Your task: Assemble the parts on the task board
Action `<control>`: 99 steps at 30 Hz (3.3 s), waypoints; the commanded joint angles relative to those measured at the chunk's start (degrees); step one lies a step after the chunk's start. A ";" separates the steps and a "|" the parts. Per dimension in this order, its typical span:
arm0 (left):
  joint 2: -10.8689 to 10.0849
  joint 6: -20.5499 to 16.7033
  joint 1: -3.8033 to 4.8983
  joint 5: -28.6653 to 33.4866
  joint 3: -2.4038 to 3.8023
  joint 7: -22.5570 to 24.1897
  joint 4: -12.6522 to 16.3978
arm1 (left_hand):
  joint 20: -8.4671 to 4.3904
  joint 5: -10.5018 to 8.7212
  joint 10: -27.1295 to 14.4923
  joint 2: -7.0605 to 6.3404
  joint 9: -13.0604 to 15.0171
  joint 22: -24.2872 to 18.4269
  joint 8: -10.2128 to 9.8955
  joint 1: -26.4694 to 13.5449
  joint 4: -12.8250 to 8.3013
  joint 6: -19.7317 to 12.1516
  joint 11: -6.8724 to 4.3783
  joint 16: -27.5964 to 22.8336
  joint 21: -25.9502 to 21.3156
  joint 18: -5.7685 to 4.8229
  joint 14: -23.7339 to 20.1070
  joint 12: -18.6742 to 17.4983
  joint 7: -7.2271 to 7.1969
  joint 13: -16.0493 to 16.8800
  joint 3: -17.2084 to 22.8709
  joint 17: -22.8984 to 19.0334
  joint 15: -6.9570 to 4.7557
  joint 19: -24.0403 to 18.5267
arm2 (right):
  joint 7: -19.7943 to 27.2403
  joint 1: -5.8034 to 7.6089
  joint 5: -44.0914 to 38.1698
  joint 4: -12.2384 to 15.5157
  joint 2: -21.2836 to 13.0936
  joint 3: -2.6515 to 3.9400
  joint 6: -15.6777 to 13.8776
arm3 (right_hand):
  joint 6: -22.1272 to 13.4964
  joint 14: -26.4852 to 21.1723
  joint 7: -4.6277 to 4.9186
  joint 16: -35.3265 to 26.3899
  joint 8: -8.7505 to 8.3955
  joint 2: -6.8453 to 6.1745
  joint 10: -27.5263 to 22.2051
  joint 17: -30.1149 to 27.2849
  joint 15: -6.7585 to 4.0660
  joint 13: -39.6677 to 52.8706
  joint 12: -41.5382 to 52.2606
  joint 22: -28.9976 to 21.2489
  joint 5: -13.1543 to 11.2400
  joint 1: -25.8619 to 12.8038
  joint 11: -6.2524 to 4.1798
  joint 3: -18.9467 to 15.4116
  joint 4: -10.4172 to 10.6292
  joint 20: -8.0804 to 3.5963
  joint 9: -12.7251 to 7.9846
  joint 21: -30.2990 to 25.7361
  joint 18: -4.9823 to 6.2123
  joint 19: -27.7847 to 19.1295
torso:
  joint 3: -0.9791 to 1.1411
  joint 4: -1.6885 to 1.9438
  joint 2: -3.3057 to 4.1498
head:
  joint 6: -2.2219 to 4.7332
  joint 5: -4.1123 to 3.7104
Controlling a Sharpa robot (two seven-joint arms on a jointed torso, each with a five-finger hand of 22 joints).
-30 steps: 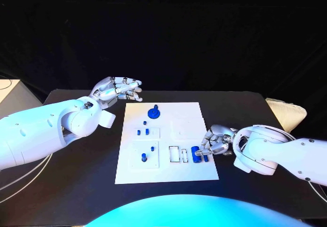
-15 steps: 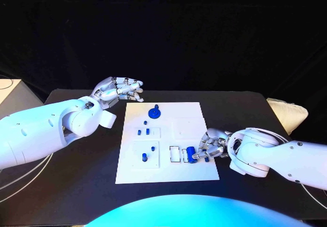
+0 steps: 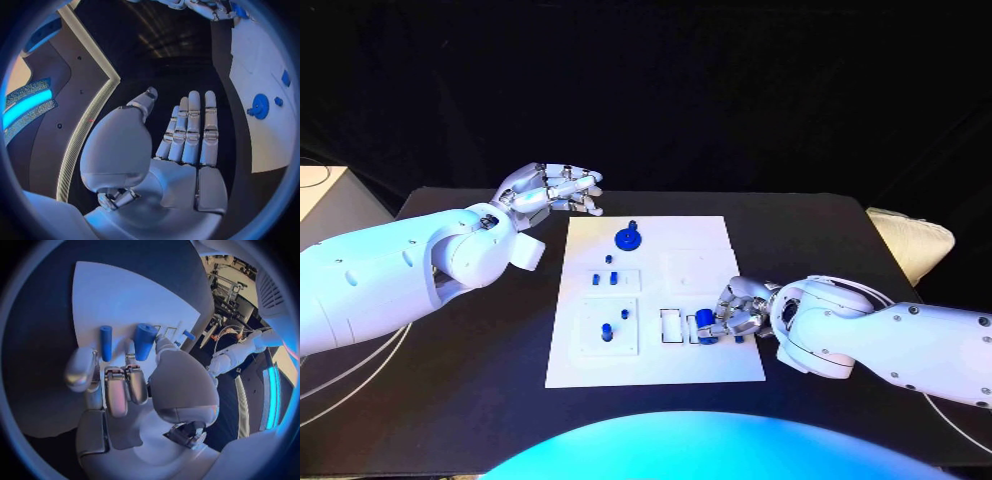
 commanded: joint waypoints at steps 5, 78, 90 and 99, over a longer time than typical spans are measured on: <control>0.04 1.16 0.02 0.10 0.04 0.10 0.11 | 0.30 -0.20 -0.58 0.21 0.04 0.04 0.29 0.66 -0.01 -0.39 0.15 0.44 -0.02 0.54 -0.51 0.42 0.27 0.07 -0.36 0.12 0.03 -0.27 | -0.03 -0.20 -0.42 -0.57 0.78 -0.02 -0.30 | -0.35 5.04 -0.05 0.16 0.30 0.39 0.90 11.30 -0.35 8.10 -0.36 0.05 0.54 -0.70 -0.11 -0.82 -0.07 0.00 -0.03 -0.28 -0.61 0.14 | -0.11 -0.03 -0.11 | 0.00 0.02; 0.30 1.99 0.03 -0.50 0.03 -0.82 0.41 | 0.39 -0.16 -1.92 2.04 0.09 0.23 0.59 3.40 -0.10 -0.61 0.41 1.42 0.19 0.61 -2.19 1.51 0.65 0.44 0.54 0.36 0.27 -0.44 | 0.82 1.59 16.48 -0.45 4.93 -0.02 -3.24 | 1.12 5.21 -0.42 0.25 0.98 -5.21 1.51 12.05 -0.64 9.27 -0.58 2.32 13.29 -3.35 -0.46 14.37 -0.21 -0.24 -1.91 0.09 -0.81 0.64 | -0.07 -0.06 -0.07 | 0.00 0.71; 0.20 2.04 0.03 -0.50 0.03 -0.67 0.56 | 0.39 -0.16 -1.99 2.14 0.09 0.25 0.58 3.41 -0.05 -0.64 0.43 1.45 0.21 0.61 -2.24 1.55 0.69 0.45 0.62 0.35 0.28 -0.43 | 0.97 1.53 16.38 -1.15 5.46 -0.01 -4.93 | 1.26 5.24 -0.49 0.30 1.13 -5.03 1.57 12.19 -0.68 9.33 -0.51 2.43 13.14 -3.70 -0.52 14.33 -0.23 -0.27 -1.85 0.21 -0.84 0.70 | -0.03 -0.09 -0.05 | 0.00 0.70; 0.11 1.93 0.04 -0.50 0.03 -0.69 0.62 | 0.39 -0.16 -2.02 2.22 0.08 0.26 0.59 3.45 -0.03 -0.65 0.44 1.49 0.22 0.61 -2.27 1.58 0.70 0.45 0.70 0.35 0.28 -0.42 | 1.13 1.48 16.27 -2.01 6.40 -0.01 -5.44 | 1.33 5.27 -0.55 0.35 1.25 -4.73 1.62 12.32 -0.72 9.38 -0.47 2.55 13.17 -4.06 -0.58 14.38 -0.22 -0.31 -1.80 0.34 -0.86 0.76 | 0.02 -0.03 0.03 | 0.00 0.65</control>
